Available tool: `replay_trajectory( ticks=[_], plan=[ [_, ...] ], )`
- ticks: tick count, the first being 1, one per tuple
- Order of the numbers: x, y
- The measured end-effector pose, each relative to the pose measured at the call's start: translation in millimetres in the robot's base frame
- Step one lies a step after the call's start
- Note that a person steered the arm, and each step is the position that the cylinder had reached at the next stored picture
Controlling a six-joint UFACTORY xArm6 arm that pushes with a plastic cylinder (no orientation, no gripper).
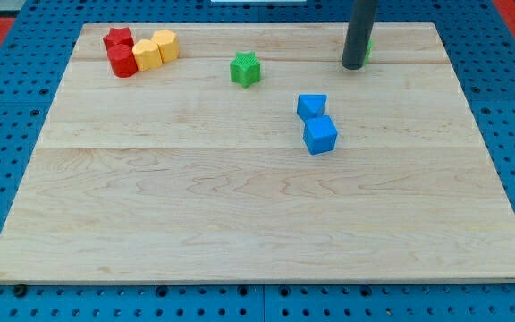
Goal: Slightly slide the blue triangle close to cube
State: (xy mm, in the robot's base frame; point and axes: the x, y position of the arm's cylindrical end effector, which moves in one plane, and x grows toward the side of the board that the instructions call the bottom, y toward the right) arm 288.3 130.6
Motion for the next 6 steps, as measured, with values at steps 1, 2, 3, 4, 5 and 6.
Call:
replay_trajectory(
  ticks=[1, 2, 3, 4, 5, 6],
  plan=[
    [15, -29],
    [45, -40],
    [87, -27],
    [127, -23],
    [138, -23],
    [138, -22]
  ],
)
